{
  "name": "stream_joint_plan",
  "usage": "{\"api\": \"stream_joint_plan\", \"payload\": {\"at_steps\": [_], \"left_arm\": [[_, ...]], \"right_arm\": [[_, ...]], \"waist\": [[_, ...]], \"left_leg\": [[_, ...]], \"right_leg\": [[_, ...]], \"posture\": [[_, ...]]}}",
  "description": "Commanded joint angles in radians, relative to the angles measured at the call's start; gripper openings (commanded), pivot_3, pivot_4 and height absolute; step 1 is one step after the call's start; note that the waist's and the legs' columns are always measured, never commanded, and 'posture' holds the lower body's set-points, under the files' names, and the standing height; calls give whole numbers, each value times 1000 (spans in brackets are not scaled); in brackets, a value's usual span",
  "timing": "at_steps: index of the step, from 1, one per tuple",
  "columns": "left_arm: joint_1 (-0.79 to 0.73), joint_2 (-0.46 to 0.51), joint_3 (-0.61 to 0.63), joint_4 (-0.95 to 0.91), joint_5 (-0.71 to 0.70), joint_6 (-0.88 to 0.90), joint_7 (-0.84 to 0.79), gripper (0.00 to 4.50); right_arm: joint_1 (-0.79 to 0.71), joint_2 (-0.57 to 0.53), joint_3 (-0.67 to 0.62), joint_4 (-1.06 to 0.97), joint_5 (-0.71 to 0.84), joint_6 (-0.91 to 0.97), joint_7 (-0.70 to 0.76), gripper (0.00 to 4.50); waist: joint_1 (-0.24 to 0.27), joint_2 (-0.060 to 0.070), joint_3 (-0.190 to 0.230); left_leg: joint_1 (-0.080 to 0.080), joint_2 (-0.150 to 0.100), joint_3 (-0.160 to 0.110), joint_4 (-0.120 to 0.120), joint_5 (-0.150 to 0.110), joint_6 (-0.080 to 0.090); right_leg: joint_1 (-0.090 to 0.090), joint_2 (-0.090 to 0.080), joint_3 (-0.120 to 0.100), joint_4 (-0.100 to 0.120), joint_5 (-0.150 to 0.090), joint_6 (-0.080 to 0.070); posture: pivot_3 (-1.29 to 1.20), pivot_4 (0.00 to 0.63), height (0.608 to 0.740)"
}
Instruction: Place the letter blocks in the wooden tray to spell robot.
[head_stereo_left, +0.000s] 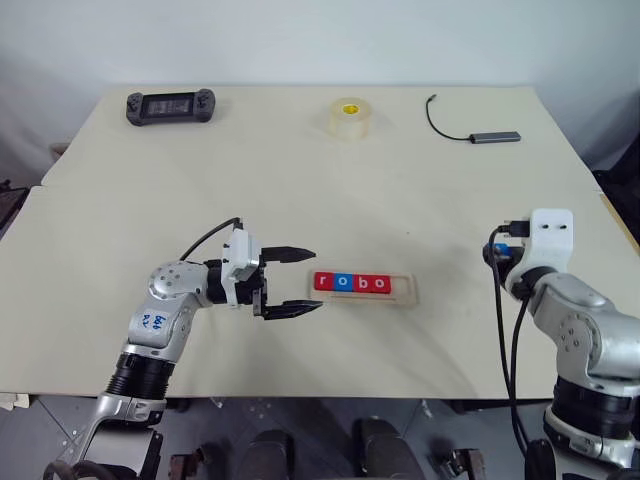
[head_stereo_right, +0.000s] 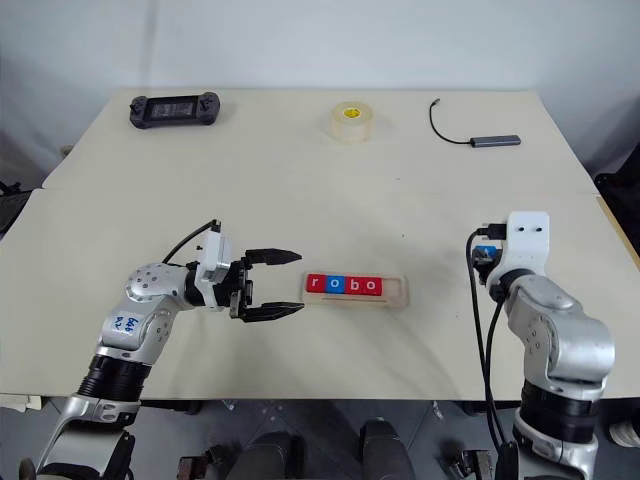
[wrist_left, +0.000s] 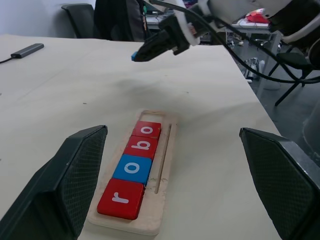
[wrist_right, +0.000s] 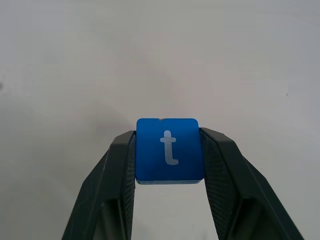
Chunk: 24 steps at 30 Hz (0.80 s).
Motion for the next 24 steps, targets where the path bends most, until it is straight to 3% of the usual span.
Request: {"api": "stream_joint_plan", "payload": {"at_steps": [1,6,10,14,17,24], "left_arm": [[-20,-1,1,-6,-9,-3,-15,4500],[-28,-5,1,1,-8,-3,-20,4500],[-30,-5,5,0,-8,-5,-17,4500],[-22,-1,10,-10,-8,-4,-13,4500],[-18,1,13,-15,-7,-4,-7,4500],[-14,3,15,-15,-8,-8,-3,4500]], "right_arm": [[53,47,-16,-146,15,46,-16,1474],[140,166,23,-205,-6,44,-65,1474],[191,199,81,-202,-9,0,-55,1474],[183,171,72,-186,-3,-7,-26,2842],[171,36,58,-165,45,-31,116,3770],[278,-486,103,48,105,-442,766,3770]], "waist": [[0,0,0],[-1,0,0],[-1,0,0],[-2,0,0],[-1,0,0],[3,0,1]], "left_leg": [[0,0,0,0,0,0],[0,0,0,0,0,0],[0,-1,0,0,0,0],[0,-1,0,0,0,0],[0,-1,0,0,0,0],[0,-2,-1,-1,-2,4]], "right_leg": [[0,0,0,0,0,0],[0,0,0,0,0,0],[0,0,0,0,0,0],[0,0,0,0,0,0],[0,0,0,0,0,0],[3,0,-2,-5,0,0]], "posture": [[0,150,740],[0,150,740],[0,150,740],[0,150,740],[0,150,740],[0,150,740]]}}
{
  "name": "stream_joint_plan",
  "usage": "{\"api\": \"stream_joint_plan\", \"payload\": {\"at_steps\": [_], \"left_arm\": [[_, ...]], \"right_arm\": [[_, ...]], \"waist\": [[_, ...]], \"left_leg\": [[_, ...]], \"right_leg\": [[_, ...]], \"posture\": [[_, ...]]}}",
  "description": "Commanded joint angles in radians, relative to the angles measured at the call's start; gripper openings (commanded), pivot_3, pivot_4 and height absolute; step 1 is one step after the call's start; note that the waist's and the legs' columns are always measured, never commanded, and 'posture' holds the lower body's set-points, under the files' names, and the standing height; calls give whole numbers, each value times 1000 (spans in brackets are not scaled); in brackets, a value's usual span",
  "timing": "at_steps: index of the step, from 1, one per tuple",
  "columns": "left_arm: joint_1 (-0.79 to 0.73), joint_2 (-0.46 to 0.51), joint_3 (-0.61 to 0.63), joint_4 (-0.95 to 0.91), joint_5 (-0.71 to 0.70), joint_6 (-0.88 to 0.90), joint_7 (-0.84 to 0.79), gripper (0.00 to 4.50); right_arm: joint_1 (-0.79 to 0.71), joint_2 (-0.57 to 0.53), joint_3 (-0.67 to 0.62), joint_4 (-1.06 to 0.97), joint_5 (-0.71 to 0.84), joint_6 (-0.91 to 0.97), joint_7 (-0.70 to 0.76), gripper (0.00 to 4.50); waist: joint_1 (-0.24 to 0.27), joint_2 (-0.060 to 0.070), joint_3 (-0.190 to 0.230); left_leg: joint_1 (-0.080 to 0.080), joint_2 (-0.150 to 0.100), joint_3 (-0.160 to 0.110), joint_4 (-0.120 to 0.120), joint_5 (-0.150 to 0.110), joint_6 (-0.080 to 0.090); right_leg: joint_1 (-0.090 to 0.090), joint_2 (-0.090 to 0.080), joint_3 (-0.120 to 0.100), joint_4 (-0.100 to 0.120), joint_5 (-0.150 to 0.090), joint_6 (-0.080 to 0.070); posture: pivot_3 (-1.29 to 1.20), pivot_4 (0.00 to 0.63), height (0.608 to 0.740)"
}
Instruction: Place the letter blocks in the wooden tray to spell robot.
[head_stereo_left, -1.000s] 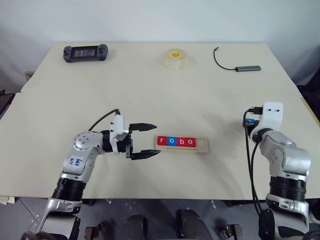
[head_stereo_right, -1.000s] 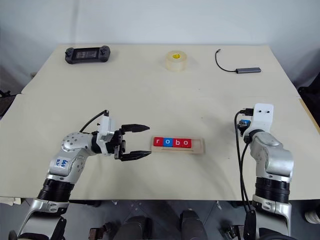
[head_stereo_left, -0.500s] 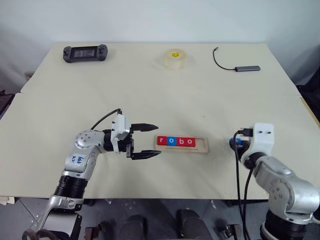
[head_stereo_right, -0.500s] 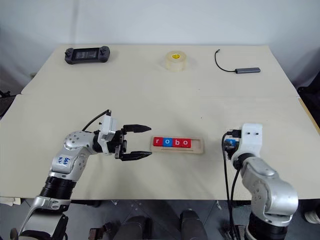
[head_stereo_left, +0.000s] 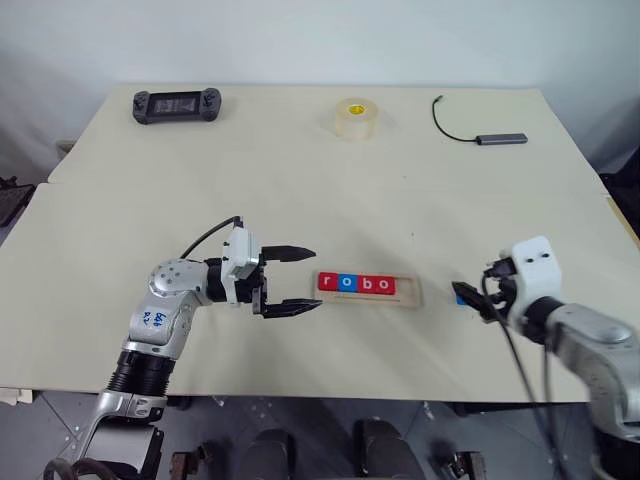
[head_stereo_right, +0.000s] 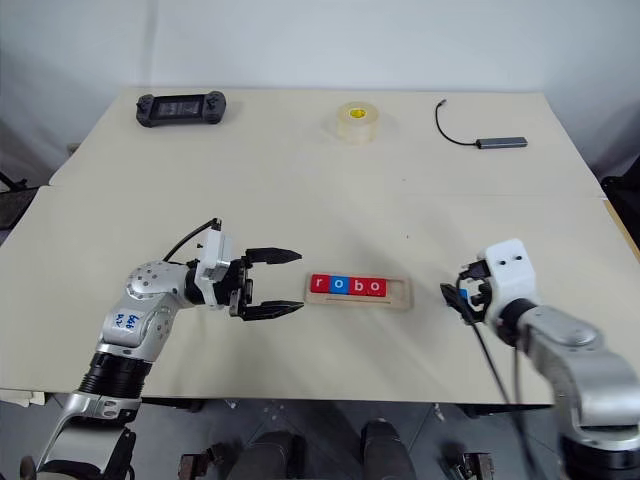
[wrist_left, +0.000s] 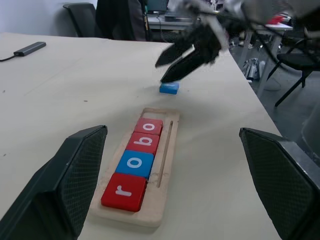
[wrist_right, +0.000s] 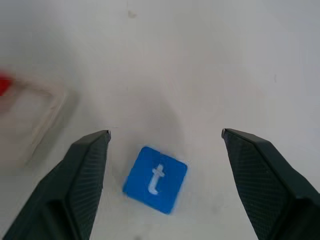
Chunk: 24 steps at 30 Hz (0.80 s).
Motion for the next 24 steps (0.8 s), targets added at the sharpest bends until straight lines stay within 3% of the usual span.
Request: {"api": "stream_joint_plan", "payload": {"at_steps": [1,7,14,20,24], "left_arm": [[-4,3,12,-22,-9,-8,-2,4500],[-4,3,6,-39,-15,-4,-10,4500],[1,6,11,-50,-15,-4,-8,4500],[4,9,16,-54,-13,-9,0,4500],[9,12,18,-57,-13,-11,2,4500]], "right_arm": [[36,-147,35,116,6,-260,318,3770],[-98,-268,196,484,-129,-679,590,3770],[-282,-213,303,721,-176,-766,676,3770],[-314,-187,340,778,-197,-776,710,3770],[-320,-177,340,805,-207,-793,712,2780]], "waist": [[0,-1,0],[-5,-2,1],[-1,-2,1],[1,-2,1],[1,-2,1]], "left_leg": [[0,0,0,0,0,0],[2,1,3,1,0,1],[2,1,2,2,1,0],[1,1,2,2,1,-1],[2,1,2,2,1,-1]], "right_leg": [[0,0,0,0,0,0],[1,0,2,0,1,2],[0,-1,2,0,1,2],[0,-1,2,0,1,2],[0,-1,1,0,1,2]], "posture": [[0,150,740],[0,150,740],[0,150,740],[0,150,740],[0,150,740]]}}
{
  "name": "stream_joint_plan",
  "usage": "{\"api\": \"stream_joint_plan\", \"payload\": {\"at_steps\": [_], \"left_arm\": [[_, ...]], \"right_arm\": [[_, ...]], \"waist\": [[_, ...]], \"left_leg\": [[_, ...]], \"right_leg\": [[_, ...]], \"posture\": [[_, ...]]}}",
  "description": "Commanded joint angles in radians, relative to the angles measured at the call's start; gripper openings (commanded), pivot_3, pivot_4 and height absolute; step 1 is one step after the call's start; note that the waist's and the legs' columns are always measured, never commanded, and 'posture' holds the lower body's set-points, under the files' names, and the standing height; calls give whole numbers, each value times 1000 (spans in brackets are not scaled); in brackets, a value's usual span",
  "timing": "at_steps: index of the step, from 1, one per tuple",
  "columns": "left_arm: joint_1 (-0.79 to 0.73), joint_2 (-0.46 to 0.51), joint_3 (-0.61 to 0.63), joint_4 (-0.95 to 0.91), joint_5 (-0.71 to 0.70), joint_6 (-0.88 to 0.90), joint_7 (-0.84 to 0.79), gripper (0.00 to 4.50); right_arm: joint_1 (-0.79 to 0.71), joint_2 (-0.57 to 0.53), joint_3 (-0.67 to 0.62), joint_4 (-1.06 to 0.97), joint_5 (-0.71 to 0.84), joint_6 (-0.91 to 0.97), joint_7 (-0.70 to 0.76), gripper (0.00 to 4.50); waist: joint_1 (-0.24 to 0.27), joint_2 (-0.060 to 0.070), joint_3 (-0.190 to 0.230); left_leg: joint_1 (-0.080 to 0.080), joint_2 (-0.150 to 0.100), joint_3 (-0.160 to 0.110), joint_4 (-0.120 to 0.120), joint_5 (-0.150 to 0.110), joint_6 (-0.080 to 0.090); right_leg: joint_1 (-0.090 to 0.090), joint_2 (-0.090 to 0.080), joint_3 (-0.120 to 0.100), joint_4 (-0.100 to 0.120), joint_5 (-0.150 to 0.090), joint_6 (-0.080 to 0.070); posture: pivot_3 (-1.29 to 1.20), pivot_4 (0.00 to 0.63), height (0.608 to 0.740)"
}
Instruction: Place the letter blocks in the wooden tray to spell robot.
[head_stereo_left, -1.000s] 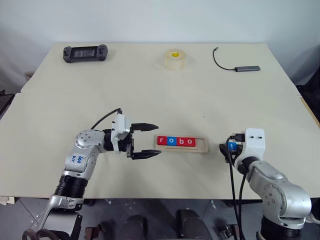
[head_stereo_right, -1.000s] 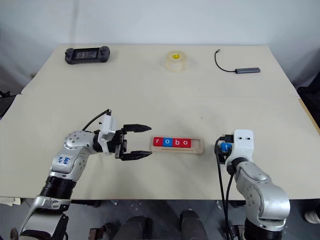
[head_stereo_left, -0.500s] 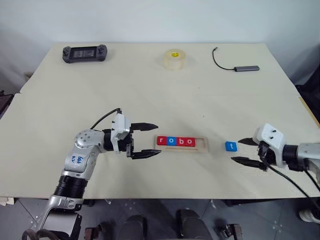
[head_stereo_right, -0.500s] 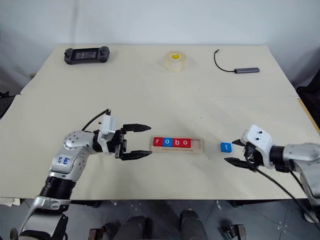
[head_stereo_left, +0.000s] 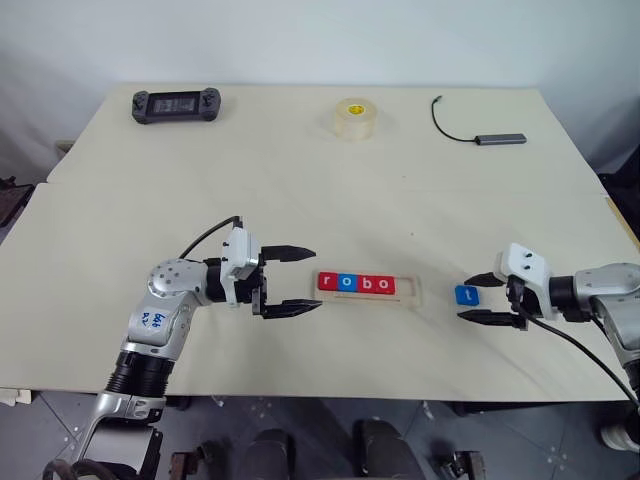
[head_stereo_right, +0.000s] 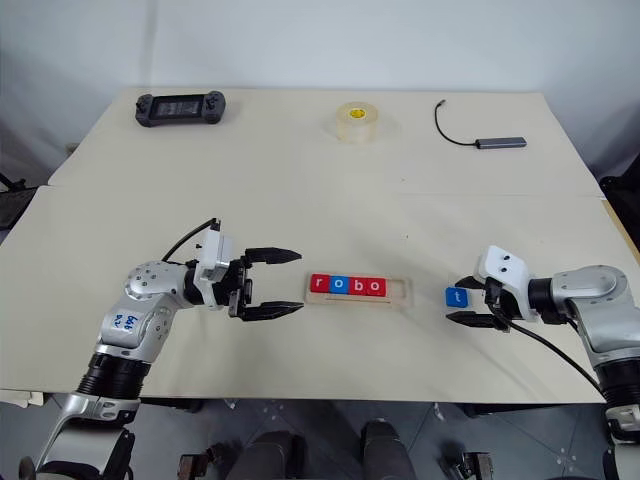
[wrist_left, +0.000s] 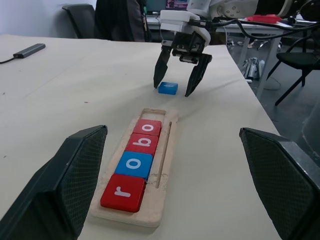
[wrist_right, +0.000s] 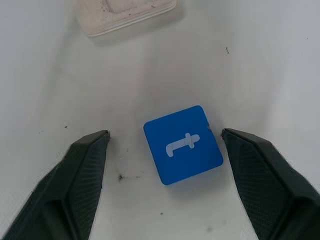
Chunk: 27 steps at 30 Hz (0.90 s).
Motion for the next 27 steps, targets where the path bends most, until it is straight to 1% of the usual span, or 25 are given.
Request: {"api": "stream_joint_plan", "payload": {"at_steps": [1,4,6,11,13,15,21,27], "left_arm": [[6,8,18,-42,-12,-11,1,4500],[9,11,19,-43,-11,-12,2,4500],[12,14,20,-44,-11,-13,1,4500],[14,27,29,-35,-10,-16,-2,4500],[18,33,34,-24,-4,-27,-5,4500],[20,35,34,-20,-1,-33,-4,4500],[20,32,30,-24,-1,-33,5,4500],[30,27,35,-50,-5,-28,32,4500]], "right_arm": [[-12,7,-2,24,-10,-24,10,2482],[-28,6,-2,35,-15,-31,19,1487],[-36,1,4,22,-18,-35,34,1459],[-87,-1,31,-114,29,82,100,1459],[-132,18,63,-170,23,127,102,1459],[-171,40,94,-184,5,151,91,1459],[-263,106,190,-143,-70,132,82,1459],[-309,135,227,-47,-126,55,81,1459]], "waist": [[0,0,0],[-1,0,0],[-1,0,0],[-5,0,0],[-6,0,0],[-5,0,0],[4,0,0],[9,0,0]], "left_leg": [[0,0,0,0,0,0],[0,0,0,0,0,0],[0,0,0,0,0,0],[0,0,0,0,0,0],[0,1,0,0,0,-1],[0,1,0,0,0,-1],[-2,0,-1,0,0,-1],[-2,0,-1,0,0,-1]], "right_leg": [[0,0,0,0,0,0],[0,0,0,0,0,0],[0,0,0,0,0,0],[-1,0,0,1,0,0],[-1,0,0,1,0,0],[-1,1,0,1,0,0],[-2,0,-1,0,0,0],[-3,0,-1,-1,0,0]], "posture": [[0,150,740],[0,150,740],[0,150,740],[0,150,740],[0,150,740],[0,150,740],[0,150,740],[0,150,740]]}}
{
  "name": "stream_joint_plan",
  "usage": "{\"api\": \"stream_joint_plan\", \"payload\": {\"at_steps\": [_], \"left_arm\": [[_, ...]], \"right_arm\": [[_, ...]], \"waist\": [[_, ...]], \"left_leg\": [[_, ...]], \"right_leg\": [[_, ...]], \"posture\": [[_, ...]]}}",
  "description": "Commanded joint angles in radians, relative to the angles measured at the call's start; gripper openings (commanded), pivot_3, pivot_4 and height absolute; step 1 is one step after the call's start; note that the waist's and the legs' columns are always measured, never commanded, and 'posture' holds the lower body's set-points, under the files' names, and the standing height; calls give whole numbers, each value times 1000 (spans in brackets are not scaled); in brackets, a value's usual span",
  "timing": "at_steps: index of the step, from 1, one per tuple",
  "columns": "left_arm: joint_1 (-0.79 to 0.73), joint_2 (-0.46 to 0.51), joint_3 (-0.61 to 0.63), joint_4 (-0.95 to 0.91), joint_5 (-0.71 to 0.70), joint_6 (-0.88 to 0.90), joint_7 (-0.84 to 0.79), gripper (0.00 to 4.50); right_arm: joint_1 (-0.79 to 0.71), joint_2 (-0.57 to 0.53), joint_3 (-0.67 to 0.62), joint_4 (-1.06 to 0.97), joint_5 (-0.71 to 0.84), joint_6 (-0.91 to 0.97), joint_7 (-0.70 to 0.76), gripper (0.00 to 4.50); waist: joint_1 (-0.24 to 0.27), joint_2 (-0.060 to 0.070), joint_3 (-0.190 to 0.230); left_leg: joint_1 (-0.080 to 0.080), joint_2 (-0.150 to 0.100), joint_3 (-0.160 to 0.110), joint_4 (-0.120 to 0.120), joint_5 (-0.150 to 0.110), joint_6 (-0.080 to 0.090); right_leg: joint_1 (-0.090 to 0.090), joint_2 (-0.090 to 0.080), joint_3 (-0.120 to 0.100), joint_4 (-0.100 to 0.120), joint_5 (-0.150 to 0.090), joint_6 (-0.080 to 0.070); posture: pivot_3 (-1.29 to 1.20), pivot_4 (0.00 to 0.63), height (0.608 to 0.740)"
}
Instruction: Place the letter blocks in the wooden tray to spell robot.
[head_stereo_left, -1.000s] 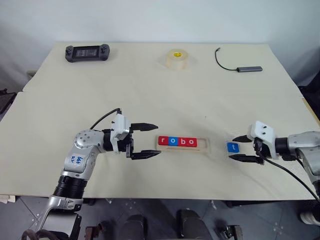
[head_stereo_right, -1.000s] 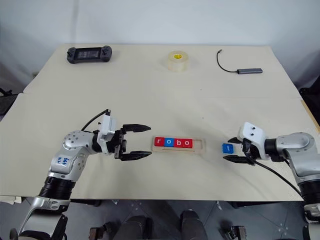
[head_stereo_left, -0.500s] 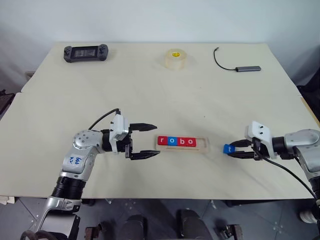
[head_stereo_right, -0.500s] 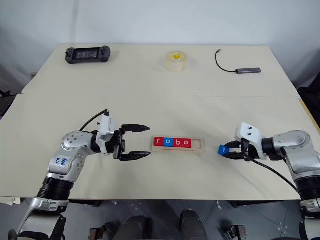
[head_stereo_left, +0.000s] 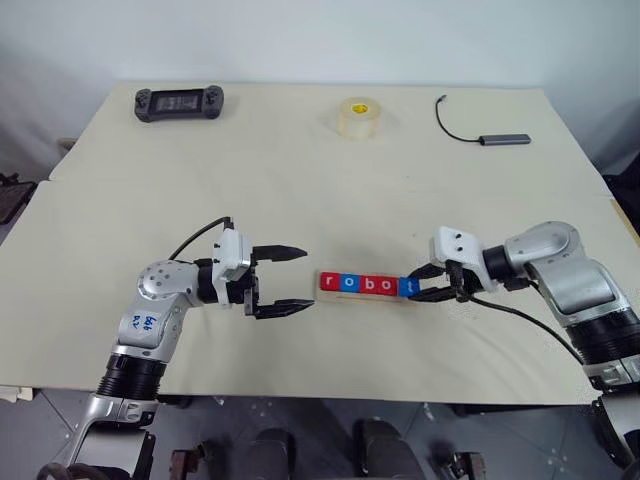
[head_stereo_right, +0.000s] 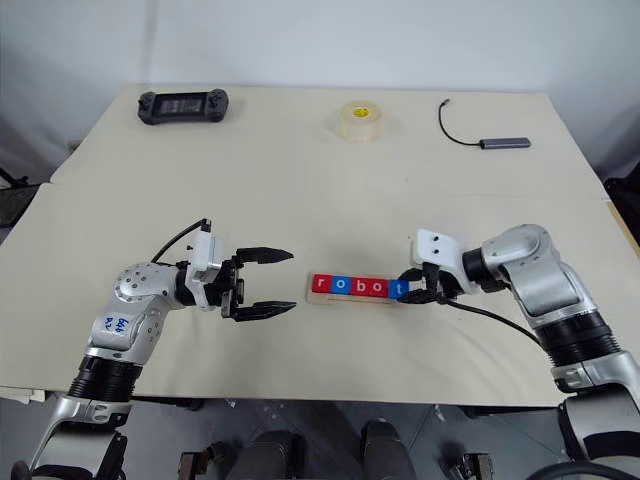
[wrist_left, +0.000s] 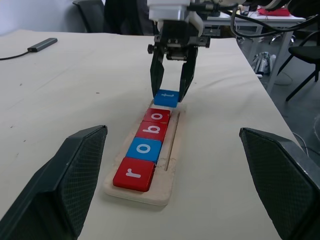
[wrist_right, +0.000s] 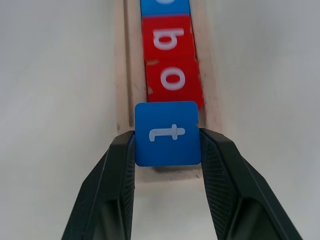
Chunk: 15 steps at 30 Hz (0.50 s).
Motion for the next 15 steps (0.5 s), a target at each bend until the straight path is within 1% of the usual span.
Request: {"api": "stream_joint_plan", "payload": {"at_steps": [1,6,15], "left_arm": [[15,0,20,-52,-9,-4,21,4500],[45,13,28,-77,-15,0,35,4500],[57,12,28,-94,-17,5,52,4500]], "right_arm": [[-31,7,-8,32,-14,-43,4,1459],[-42,8,-12,60,-13,-71,39,1459],[-53,37,-11,67,-15,-70,38,1459]], "waist": [[0,0,0],[-3,0,0],[-11,0,0]], "left_leg": [[0,0,0,0,0,0],[0,0,0,0,0,0],[0,0,0,0,0,0]], "right_leg": [[0,0,0,0,0,0],[0,0,0,0,0,0],[0,0,0,0,0,0]], "posture": [[0,150,740],[0,150,740],[0,150,740]]}}
